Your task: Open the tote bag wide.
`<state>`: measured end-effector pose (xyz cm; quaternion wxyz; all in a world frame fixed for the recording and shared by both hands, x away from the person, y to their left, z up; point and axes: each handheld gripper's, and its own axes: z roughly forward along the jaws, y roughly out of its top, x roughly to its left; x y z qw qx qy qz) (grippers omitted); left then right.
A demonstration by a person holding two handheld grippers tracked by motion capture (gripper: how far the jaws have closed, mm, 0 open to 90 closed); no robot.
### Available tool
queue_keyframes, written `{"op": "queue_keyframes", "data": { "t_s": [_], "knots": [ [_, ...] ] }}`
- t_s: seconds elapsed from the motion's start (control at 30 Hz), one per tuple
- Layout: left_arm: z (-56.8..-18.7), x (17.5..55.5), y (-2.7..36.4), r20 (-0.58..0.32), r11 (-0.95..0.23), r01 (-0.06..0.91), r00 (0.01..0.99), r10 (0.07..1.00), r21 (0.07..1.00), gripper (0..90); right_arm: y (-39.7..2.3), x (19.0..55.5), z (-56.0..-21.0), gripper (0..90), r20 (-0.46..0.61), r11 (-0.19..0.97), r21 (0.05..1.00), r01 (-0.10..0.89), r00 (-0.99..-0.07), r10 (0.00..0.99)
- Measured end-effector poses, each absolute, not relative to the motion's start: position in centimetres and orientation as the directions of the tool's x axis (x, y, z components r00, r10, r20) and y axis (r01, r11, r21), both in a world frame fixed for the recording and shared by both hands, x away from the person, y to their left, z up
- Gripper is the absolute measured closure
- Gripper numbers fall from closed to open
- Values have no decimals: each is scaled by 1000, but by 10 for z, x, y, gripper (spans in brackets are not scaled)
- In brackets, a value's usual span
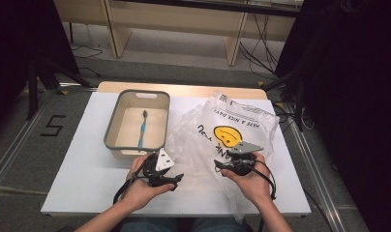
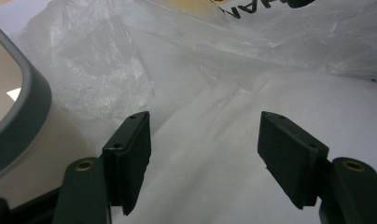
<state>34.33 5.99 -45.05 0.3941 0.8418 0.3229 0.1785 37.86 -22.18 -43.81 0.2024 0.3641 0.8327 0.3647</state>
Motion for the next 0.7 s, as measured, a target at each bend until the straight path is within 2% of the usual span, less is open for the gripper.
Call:
{"op": "queue_keyframes", "data": {
  "t_s": [0.7],
  "knots": [
    [-455, 342, 65, 46, -478, 407, 723, 689, 778, 342, -212, 394, -446, 365, -55, 496, 720, 484, -674, 737]
  ]
}}
